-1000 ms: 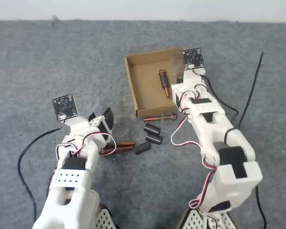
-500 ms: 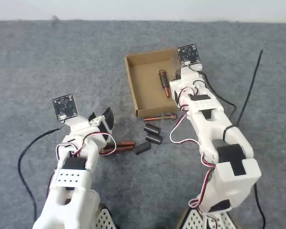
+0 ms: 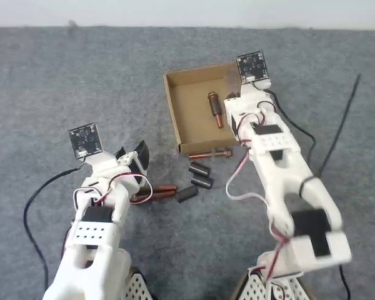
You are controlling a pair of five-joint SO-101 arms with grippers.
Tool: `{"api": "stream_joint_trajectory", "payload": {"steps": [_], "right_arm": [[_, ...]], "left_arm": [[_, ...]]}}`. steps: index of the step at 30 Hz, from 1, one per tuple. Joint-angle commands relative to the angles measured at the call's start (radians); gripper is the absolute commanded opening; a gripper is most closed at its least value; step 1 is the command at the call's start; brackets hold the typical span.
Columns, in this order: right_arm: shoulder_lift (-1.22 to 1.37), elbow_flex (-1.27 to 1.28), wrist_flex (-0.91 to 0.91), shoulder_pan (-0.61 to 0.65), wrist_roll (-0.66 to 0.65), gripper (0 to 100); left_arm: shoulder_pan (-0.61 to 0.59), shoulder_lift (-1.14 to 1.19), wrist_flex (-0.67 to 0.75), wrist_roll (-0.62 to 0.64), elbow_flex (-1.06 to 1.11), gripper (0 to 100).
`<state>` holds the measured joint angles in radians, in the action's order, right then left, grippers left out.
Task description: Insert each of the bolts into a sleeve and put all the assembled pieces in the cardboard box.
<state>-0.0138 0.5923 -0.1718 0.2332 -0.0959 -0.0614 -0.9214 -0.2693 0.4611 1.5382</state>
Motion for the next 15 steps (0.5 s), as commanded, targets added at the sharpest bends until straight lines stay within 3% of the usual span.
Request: {"api": "stream_joint_trajectory", "payload": {"steps": [1,13,15], "right_arm": [[-0.202,0.077,-0.001,0.007,-0.011,1.7],[-0.651,0.539,-0.007,0.147,-0.014,0.7],[-0.708,0.580,-0.082,0.185,-0.017,0.7]], "left_arm": [[-0.002,-0.035,0.029,0.006,-0.005,18],[-0.002,-0.034,0.028,0.006,-0.005,18],[-0.002,-0.032,0.028,0.006,-0.005,18]]}}
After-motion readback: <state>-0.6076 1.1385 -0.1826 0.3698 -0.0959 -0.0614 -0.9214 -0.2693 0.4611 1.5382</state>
